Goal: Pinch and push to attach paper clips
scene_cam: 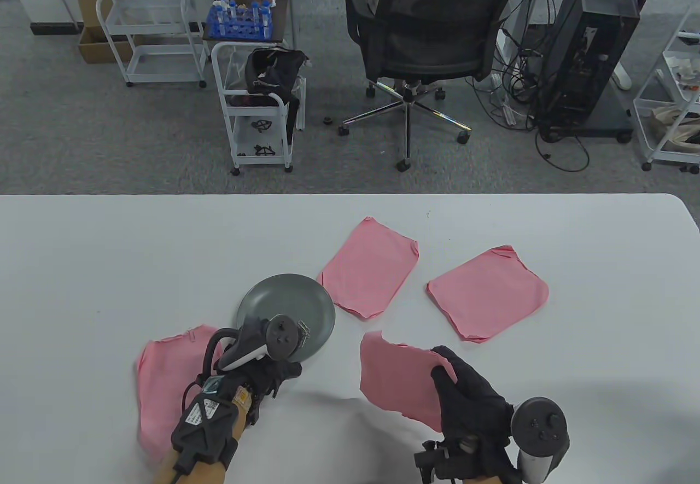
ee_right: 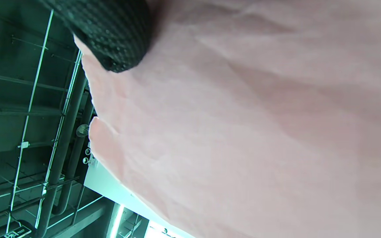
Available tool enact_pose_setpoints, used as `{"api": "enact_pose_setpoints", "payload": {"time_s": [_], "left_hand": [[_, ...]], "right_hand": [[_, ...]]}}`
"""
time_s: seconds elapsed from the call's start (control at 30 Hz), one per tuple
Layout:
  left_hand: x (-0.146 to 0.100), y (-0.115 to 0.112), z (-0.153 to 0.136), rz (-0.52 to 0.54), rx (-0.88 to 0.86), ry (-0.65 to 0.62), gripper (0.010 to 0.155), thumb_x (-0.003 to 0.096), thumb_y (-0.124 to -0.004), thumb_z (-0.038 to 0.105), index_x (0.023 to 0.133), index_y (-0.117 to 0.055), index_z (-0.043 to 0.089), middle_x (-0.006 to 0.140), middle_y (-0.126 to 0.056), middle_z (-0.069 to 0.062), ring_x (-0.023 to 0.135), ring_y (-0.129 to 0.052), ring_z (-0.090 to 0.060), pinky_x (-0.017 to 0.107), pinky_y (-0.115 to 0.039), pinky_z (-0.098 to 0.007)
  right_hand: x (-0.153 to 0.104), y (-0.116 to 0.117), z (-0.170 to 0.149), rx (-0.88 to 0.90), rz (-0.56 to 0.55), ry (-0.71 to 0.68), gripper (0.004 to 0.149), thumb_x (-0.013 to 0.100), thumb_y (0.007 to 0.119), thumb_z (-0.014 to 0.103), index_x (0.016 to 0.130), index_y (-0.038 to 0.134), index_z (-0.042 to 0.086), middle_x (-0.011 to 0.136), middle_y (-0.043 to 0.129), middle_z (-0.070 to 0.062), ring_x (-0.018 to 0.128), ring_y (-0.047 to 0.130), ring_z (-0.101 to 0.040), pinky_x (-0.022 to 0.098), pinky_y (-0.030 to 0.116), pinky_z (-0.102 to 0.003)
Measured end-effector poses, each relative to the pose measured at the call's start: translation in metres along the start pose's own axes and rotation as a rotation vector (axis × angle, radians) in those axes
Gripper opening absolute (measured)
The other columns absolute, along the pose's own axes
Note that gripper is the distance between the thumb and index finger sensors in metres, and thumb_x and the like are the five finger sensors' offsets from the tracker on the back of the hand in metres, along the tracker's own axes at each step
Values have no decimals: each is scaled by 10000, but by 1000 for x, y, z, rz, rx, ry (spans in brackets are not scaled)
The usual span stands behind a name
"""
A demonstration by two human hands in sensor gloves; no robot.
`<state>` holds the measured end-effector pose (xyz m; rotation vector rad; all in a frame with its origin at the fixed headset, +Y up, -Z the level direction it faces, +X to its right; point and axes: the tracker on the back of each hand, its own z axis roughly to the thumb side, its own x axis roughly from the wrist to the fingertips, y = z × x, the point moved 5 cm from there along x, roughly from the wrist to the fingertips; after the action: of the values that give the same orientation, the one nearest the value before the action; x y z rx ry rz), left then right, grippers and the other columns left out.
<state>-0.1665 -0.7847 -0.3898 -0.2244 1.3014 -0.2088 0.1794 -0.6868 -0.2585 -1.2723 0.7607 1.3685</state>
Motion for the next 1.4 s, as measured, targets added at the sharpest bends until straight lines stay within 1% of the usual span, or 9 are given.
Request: {"api": "enact_pose_setpoints", "payload": {"time_s": [0.17, 0.3, 0.43, 0.7, 0.9, 1.03, 1.17, 1.27, 1.4], "left_hand": [[5, -1, 3, -49, 2, 0, 858, 265, -873, 612, 1029, -525, 436, 1095, -527, 61, 1002, -596, -194, 812, -400, -471], [10, -6, 10, -88, -12, -27, 740, 316, -827, 563, 1002, -577, 437, 1085, -537, 53, 991, -580, -199, 811, -391, -458], [7, -2, 9, -66, -99, -64, 621, 318, -910, 441, 908, -724, 386, 984, -669, 38, 875, -696, -202, 737, -554, -448], [-15, 5, 5, 108, -86, -148, 485, 294, -982, 359, 770, -891, 332, 730, -901, 2, 587, -909, -167, 554, -791, -425], [-22, 1, 1, 46, -125, -168, 490, 327, -946, 311, 809, -869, 345, 797, -882, 16, 654, -890, -160, 601, -764, -410], [-30, 6, -1, 148, -140, -179, 439, 299, -972, 338, 736, -936, 343, 728, -959, 19, 592, -953, -156, 557, -814, -409], [-30, 6, -3, 142, -173, -189, 416, 288, -988, 354, 703, -964, 343, 699, -987, 25, 569, -968, -152, 541, -824, -404], [-30, 2, -2, 58, -176, -211, 422, 314, -965, 342, 734, -938, 345, 743, -951, 32, 616, -934, -154, 576, -784, -407], [-37, 6, -2, 129, -169, -220, 411, 310, -942, 354, 720, -963, 332, 719, -996, 18, 588, -971, -163, 543, -801, -414]], "right_hand": [[0, 3, 1, -3, 15, -4, 398, 431, 785, 353, 802, 772, 211, 723, 938, -51, 594, 978, -307, 580, 723, -504], [0, 4, 0, -4, 22, -2, 398, 431, 785, 351, 803, 772, 210, 724, 937, -52, 597, 975, -311, 582, 720, -506], [0, 6, 1, -5, 31, -2, 398, 430, 786, 350, 803, 772, 210, 726, 935, -54, 598, 975, -311, 582, 719, -508], [0, 10, 2, -27, 42, -12, 398, 429, 788, 348, 802, 773, 211, 727, 936, -54, 598, 974, -315, 585, 715, -511], [0, 10, 1, -26, 35, 0, 397, 429, 788, 347, 802, 773, 211, 726, 936, -53, 598, 973, -316, 586, 715, -511], [1, 10, 0, -25, 34, 6, 397, 429, 788, 348, 801, 774, 211, 727, 936, -53, 598, 973, -315, 587, 714, -512], [1, 10, 0, -26, 37, 4, 398, 428, 789, 347, 800, 775, 210, 725, 937, -53, 597, 974, -315, 586, 714, -512], [1, 10, 0, -26, 36, 4, 397, 428, 789, 347, 801, 774, 211, 726, 936, -53, 598, 973, -316, 587, 714, -512], [1, 12, -1, -21, 44, 8, 397, 429, 788, 349, 801, 773, 212, 726, 936, -54, 598, 973, -316, 586, 713, -513]]}}
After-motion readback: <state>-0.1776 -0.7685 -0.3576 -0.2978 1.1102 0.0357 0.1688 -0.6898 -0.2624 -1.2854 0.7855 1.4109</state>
